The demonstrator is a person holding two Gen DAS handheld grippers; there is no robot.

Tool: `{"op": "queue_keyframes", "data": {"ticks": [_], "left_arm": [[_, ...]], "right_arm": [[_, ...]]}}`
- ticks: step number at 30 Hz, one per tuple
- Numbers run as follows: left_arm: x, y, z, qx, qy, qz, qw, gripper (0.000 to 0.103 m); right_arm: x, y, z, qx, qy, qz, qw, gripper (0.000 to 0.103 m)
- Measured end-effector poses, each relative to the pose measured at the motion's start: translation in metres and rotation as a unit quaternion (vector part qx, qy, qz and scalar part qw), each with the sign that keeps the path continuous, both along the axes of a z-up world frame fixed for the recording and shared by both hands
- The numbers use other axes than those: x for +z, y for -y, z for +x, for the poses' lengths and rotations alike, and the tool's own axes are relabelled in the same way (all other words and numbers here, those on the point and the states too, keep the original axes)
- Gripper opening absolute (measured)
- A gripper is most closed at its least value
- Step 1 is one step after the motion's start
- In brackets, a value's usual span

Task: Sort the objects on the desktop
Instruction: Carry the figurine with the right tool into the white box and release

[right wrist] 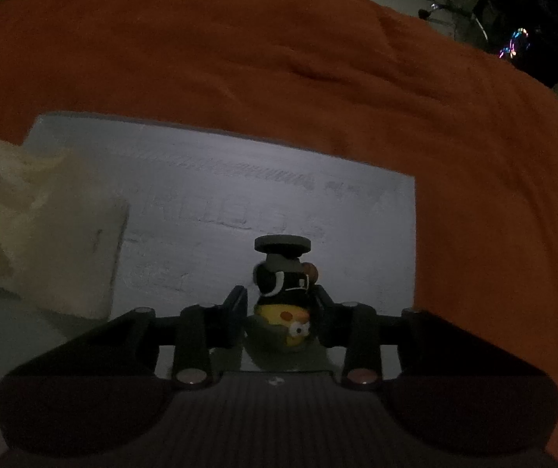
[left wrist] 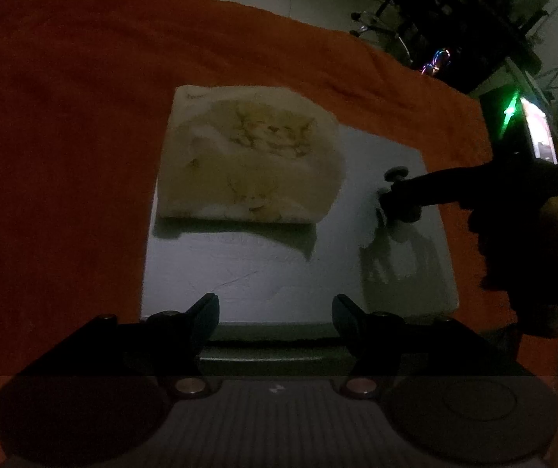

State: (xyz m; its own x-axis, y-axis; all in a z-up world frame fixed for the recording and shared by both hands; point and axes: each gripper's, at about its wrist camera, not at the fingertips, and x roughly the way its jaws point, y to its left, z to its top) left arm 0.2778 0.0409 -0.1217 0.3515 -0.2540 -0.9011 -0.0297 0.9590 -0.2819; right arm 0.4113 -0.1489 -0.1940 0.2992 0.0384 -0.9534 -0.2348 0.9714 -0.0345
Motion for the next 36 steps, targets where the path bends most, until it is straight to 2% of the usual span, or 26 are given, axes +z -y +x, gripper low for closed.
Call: {"op": "queue_keyframes", "data": {"ticks": [5,17,25,31,36], "left_arm": [[0.011,0.009,-0.008,-0.008,0.029,0.035,0.9989,0.061],[0.03,0.009,-0.031,-0.009,0.046,0.055,0.9974,0.061],[0.059,-0.004,-0.056,0.011,0.067,0.058,0.996,0.061],[0.08,-0.011,-0.075,0.025,0.085,0.062,0.9941,0.061],[0.091,-0.017,-0.086,0.036,0.095,0.064,0.9928,0.061]], "right_arm": [[0.03,0.004,-0.017,-0.003,0.015,0.03,0.999,0.038],[0.108,0.006,-0.093,0.03,0.041,0.078,0.996,0.038],[0.144,0.008,-0.15,0.048,0.057,0.099,0.992,0.038],[0.155,0.006,-0.198,0.065,0.056,0.104,0.991,0.038],[0.146,-0.005,-0.236,0.091,0.034,0.101,0.99,0.038]]}}
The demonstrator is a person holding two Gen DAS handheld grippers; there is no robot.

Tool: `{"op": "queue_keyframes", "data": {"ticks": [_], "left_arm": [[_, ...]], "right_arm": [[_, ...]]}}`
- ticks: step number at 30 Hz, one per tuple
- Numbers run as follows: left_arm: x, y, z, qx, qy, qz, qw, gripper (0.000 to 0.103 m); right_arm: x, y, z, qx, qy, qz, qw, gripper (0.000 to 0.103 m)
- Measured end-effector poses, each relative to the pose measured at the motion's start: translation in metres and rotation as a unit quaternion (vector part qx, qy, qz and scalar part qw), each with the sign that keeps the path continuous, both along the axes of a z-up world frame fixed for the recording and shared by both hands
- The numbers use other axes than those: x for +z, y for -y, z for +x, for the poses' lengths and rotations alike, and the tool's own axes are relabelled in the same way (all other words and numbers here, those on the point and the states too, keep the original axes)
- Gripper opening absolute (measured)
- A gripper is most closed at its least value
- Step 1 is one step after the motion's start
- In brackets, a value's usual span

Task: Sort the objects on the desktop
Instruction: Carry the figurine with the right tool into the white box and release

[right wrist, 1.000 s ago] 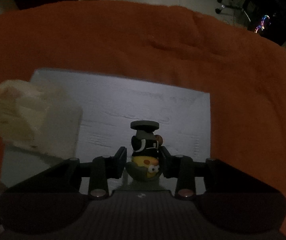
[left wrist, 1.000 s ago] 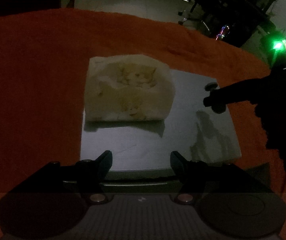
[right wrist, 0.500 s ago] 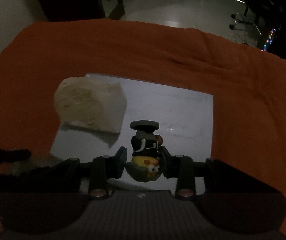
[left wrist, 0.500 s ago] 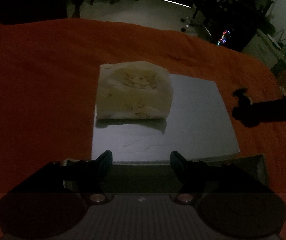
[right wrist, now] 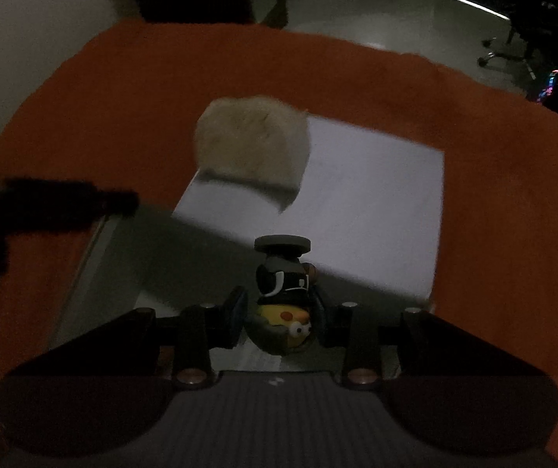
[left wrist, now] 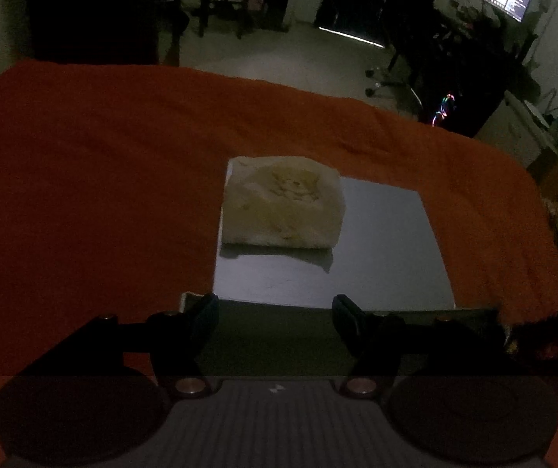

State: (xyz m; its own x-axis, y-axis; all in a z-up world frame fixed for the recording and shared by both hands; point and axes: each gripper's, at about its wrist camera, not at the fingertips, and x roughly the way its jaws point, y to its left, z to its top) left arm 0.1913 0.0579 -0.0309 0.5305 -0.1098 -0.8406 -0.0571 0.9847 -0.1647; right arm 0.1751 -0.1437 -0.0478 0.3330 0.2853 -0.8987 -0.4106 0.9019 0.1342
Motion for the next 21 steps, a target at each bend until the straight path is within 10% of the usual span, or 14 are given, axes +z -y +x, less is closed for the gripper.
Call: {"op": "queue_keyframes", "data": {"ticks": [21], "left_arm": [[-0.016,-0.002,-0.005,-0.007,-0.022,0.0,0.9997,0.061]], "right_arm": [[-0.123,-0.075,-0.076,0.15,-0.091,-0.095,0.98,0.038]]}}
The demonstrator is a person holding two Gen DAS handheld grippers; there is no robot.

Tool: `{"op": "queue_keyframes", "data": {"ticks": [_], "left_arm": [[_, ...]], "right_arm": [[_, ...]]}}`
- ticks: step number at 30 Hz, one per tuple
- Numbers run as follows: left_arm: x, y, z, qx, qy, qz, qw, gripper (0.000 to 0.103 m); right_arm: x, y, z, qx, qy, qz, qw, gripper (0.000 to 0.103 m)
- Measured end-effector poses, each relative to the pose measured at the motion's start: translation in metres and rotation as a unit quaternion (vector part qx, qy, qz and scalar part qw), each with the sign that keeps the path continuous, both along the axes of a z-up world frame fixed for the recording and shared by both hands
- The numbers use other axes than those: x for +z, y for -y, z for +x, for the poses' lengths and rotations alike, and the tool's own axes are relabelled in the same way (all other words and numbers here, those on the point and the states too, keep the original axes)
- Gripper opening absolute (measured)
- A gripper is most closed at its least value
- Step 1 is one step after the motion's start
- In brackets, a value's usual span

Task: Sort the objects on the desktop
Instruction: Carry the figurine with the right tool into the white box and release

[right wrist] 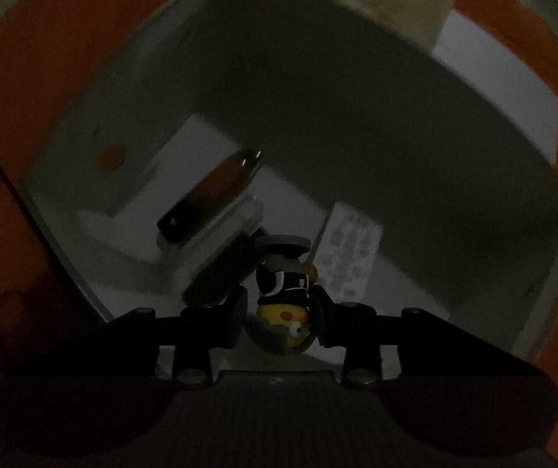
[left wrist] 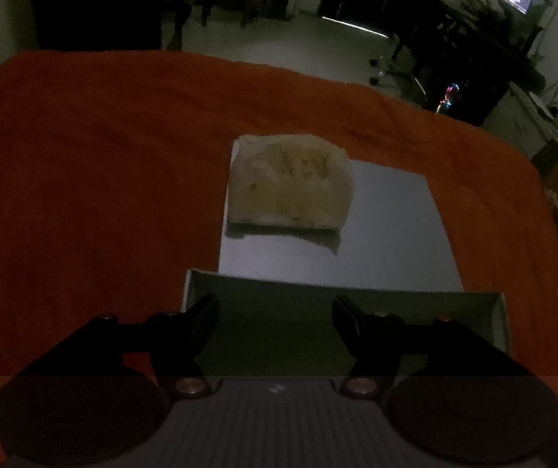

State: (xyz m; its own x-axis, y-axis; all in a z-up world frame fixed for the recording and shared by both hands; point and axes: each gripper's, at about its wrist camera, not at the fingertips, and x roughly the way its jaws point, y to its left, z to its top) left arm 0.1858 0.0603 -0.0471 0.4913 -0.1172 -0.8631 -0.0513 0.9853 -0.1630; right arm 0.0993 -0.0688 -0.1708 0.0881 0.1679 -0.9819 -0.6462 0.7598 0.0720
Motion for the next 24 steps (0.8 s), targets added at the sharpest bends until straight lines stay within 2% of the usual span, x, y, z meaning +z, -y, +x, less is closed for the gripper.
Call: {"op": "queue_keyframes", "data": {"ticks": [7,17,24], "left_arm": [[-0.016,0.011,-0.006,-0.022,-0.016,0.009,0.9996,0.061],[-0.019,0.01,-0.007,-0.02,-0.018,0.008,0.9996,0.061],[-0.017,0.012,-0.005,-0.025,-0.017,0.01,0.9995,0.061]], "right_arm": [[-0.027,-0.011,0.003,0.017,-0.003,-0.019,1.0,0.038],[-0.037,-0.009,0.004,0.039,0.004,-0.033,0.999,0.038],[-0.031,-0.01,0.005,0.052,0.017,-0.031,0.998,0.041]]}}
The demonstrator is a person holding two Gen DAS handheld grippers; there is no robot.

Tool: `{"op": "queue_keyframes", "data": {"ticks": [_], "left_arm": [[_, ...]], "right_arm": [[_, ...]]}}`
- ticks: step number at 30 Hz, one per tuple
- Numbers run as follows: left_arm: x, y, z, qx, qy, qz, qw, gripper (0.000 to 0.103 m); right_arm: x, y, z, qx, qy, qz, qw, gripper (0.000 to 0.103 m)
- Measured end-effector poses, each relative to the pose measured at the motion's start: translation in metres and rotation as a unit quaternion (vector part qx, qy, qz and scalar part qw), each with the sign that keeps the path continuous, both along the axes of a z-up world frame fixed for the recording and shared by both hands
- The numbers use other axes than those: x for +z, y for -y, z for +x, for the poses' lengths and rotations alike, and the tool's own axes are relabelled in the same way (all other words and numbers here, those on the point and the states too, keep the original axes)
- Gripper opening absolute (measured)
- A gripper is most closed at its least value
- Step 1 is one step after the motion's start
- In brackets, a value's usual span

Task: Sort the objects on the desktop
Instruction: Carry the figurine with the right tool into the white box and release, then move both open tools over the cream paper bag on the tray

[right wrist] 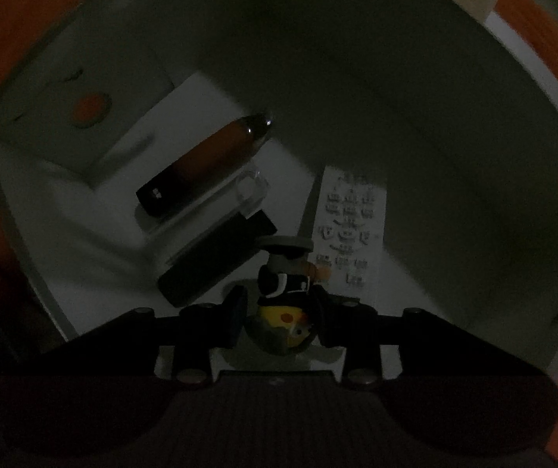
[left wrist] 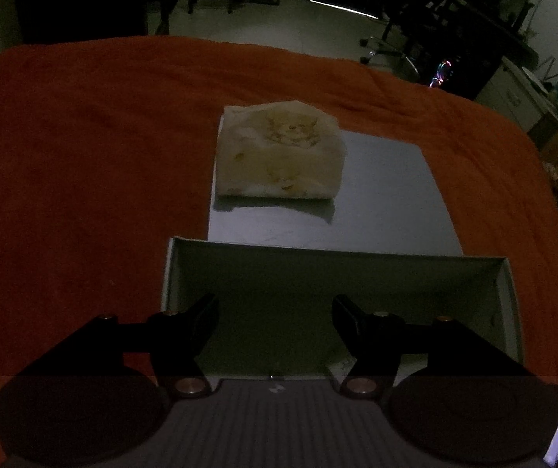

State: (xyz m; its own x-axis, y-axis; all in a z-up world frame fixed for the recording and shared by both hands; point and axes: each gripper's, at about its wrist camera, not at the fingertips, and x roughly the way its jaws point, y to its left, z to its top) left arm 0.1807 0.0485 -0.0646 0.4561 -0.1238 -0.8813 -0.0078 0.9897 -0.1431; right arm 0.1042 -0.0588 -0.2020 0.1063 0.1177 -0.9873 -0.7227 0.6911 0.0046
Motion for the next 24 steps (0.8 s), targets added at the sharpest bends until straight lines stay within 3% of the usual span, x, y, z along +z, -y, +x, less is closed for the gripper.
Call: {"op": "queue_keyframes", "data": {"ticks": [9,18,24], "left_arm": [[0.012,-0.013,0.012,0.023,0.016,-0.008,0.9996,0.061],[0.019,-0.027,0.023,0.042,0.024,-0.004,0.9988,0.061],[0.021,-0.031,0.043,0.047,0.03,-0.01,0.9984,0.061]], "right_arm": [[0.058,0.027,0.025,-0.054,0.01,0.064,0.996,0.041],[0.119,0.065,0.07,-0.137,0.05,0.119,0.982,0.041],[0.152,0.068,0.113,-0.172,0.074,0.148,0.971,0.041]]}}
